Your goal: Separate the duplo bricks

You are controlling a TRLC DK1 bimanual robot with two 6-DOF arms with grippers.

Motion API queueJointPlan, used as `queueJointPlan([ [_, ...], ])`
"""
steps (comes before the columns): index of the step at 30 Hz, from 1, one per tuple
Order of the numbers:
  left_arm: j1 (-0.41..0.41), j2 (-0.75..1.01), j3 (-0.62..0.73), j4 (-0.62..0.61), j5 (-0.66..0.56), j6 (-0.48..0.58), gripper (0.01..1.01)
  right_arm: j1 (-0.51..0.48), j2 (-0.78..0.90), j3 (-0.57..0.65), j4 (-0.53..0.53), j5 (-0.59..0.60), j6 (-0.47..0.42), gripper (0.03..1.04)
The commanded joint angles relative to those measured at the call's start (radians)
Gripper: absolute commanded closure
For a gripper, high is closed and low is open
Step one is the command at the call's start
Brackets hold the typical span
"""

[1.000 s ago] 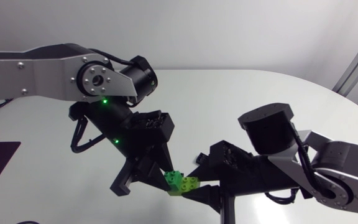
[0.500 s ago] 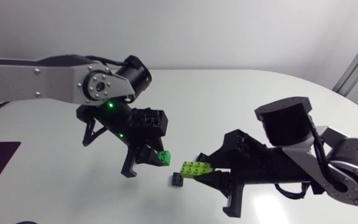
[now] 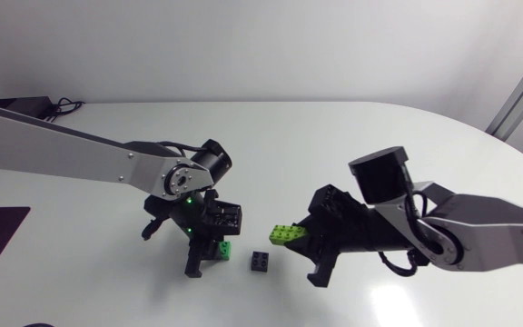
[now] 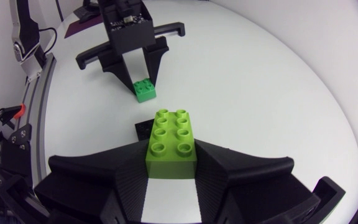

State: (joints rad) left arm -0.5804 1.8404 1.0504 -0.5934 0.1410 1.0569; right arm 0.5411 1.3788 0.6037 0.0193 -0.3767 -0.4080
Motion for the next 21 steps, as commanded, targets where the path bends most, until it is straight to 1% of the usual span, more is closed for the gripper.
queueJointPlan([
  [1,0.001,0.022,-0.029,0.009,-0.009,-0.008,0.739,-0.007,0.072,0.05,0.039,0.015,-0.006,0.81],
  [5,0.013,0.022,-0.03,0.012,-0.011,-0.009,0.584,-0.006,0.174,0.103,0.077,0.033,-0.002,0.81],
  [7,0.019,0.022,-0.032,0.017,-0.011,-0.008,0.525,-0.003,0.22,0.131,0.099,0.044,0.003,0.81],
  [16,0.042,0.01,-0.05,0.029,-0.011,-0.009,0.19,0.007,0.384,0.263,0.11,0.065,0.011,0.81],
  [18,0.053,-0.012,-0.047,0.029,-0.009,-0.011,0.136,0.014,0.411,0.284,0.111,0.071,0.015,0.81],
  [21,0.071,-0.049,-0.041,0.029,-0.006,-0.015,0.084,0.022,0.44,0.311,0.113,0.078,0.024,0.81],
])
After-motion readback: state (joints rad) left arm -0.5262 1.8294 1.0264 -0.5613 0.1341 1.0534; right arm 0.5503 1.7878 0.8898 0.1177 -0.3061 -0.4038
